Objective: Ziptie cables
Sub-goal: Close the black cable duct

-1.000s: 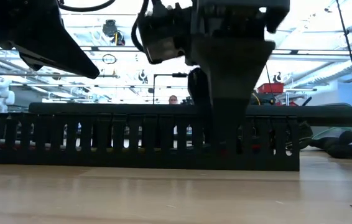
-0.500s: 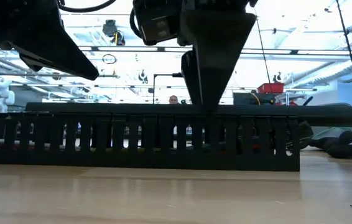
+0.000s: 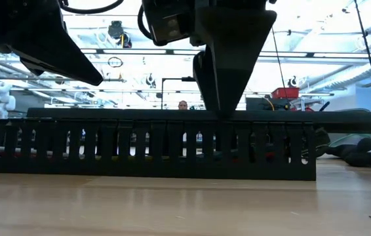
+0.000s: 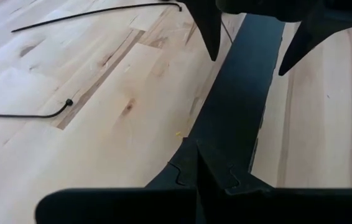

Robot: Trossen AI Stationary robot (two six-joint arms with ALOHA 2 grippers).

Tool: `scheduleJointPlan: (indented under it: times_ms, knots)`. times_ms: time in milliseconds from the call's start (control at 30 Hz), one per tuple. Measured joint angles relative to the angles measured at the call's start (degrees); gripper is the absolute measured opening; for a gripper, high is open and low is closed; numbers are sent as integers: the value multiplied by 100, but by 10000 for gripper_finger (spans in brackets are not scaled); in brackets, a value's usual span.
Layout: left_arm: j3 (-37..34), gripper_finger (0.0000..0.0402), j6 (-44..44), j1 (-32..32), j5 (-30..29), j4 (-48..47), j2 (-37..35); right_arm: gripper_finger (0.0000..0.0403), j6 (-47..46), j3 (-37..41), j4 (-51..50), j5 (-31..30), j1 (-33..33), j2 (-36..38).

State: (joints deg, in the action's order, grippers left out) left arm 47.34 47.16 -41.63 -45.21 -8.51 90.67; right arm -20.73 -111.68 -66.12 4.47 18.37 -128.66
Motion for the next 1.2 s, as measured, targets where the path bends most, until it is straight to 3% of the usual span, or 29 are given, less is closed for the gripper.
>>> scheduleJointPlan:
  times_ms: [400,1200]
  knots:
    - [1,2,-4,-2,0,-131,0,256,-13,0,266,-9,0,0]
    - [1,2,-4,0,0,-149,-1,254,-194,302,391,39,66,2]
